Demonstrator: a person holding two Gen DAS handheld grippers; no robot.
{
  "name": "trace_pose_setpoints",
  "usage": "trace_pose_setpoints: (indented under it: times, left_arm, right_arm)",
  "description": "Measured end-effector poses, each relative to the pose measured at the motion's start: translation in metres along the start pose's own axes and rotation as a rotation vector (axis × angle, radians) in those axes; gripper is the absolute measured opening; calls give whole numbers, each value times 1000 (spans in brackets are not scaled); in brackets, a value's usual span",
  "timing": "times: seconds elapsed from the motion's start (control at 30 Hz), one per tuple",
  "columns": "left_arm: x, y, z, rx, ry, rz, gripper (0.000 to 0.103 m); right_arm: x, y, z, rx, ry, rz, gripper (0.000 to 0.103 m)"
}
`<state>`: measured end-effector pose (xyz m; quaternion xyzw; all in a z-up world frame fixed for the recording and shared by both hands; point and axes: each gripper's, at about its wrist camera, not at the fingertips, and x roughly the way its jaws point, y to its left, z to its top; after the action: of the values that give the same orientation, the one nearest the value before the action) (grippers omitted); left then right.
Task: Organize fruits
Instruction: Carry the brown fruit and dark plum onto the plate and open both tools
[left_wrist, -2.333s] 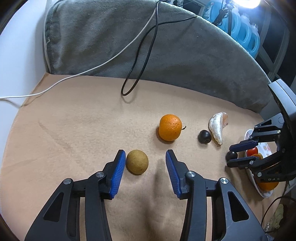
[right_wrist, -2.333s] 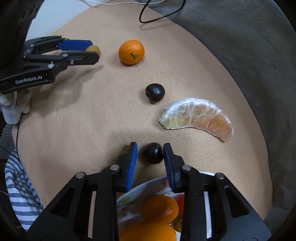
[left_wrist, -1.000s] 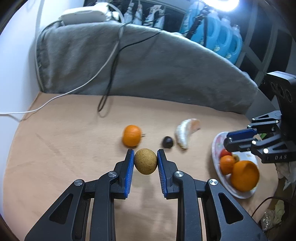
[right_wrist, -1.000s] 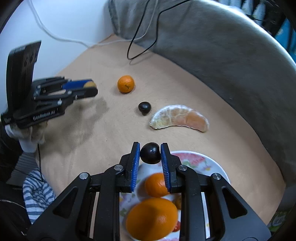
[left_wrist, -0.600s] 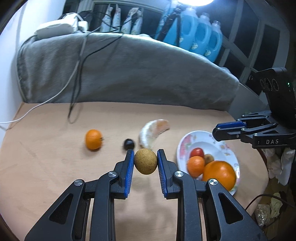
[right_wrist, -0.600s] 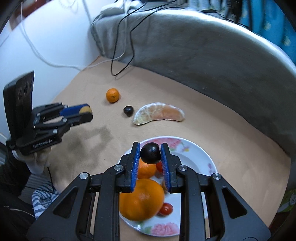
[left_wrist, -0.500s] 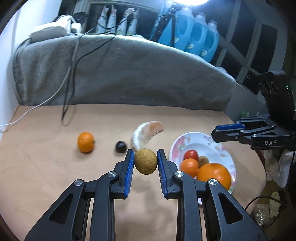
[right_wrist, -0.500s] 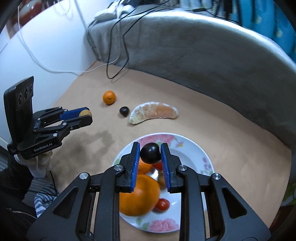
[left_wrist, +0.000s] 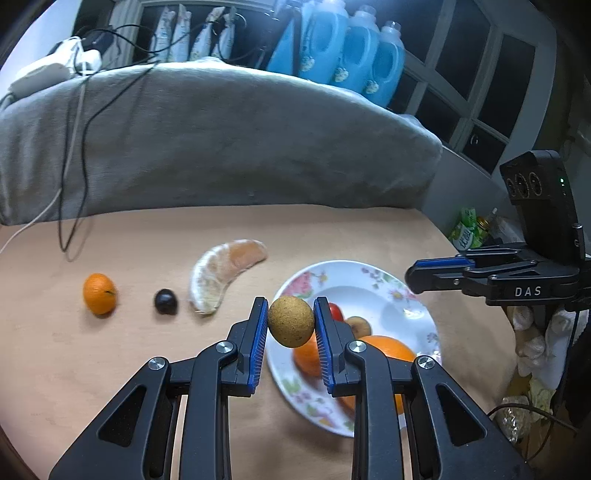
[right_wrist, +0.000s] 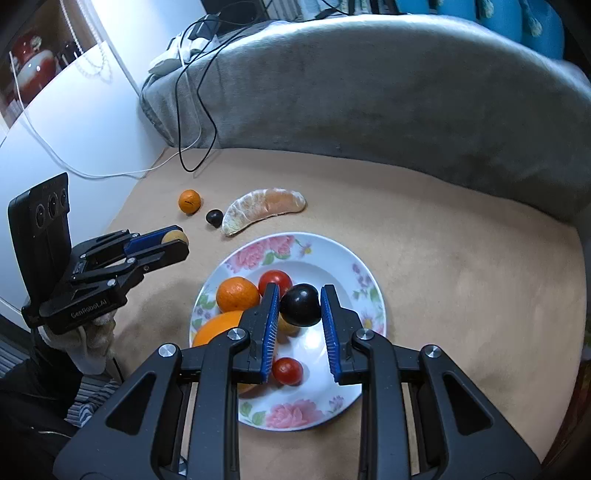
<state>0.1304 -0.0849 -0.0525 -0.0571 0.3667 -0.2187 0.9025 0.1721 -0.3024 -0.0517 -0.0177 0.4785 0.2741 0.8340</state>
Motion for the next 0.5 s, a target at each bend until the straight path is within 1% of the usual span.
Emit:
trace_pose_setpoints:
  times: [0.23, 0.5]
  left_arm:
    - [4, -9, -4, 5, 22, -12, 23]
    - [4, -14, -7, 9, 38, -32, 23]
  right_arm:
    - [3, -14, -7, 46, -2, 29, 24]
    - [9, -20, -9, 79, -3, 58, 24]
